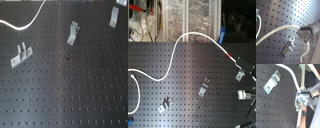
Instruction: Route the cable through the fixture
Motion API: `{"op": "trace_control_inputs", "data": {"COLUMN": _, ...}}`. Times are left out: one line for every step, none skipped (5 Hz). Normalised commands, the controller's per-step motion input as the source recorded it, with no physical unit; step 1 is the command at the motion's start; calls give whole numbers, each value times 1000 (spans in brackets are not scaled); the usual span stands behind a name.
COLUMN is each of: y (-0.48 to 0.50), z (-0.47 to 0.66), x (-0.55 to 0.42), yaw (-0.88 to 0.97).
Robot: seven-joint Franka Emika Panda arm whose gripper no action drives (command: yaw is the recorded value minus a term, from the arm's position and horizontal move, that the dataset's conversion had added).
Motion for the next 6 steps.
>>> {"op": "trace_control_inputs", "data": {"y": 54, "z": 2, "x": 37, "yaw": 0}}
{"op": "trace_control_inputs", "data": {"y": 146, "z": 87, "x": -236, "yaw": 74}}
{"op": "trace_control_inputs", "data": {"y": 123, "z": 39, "x": -633, "yaw": 206}}
{"op": "trace_control_inputs", "data": {"y": 85, "z": 50, "x": -773, "yaw": 240}}
{"op": "trace_control_inputs", "data": {"y": 124, "z": 14, "x": -750, "yaw": 248}}
{"op": "trace_control_inputs", "data": {"y": -122, "z": 17, "x": -552, "yaw": -26}}
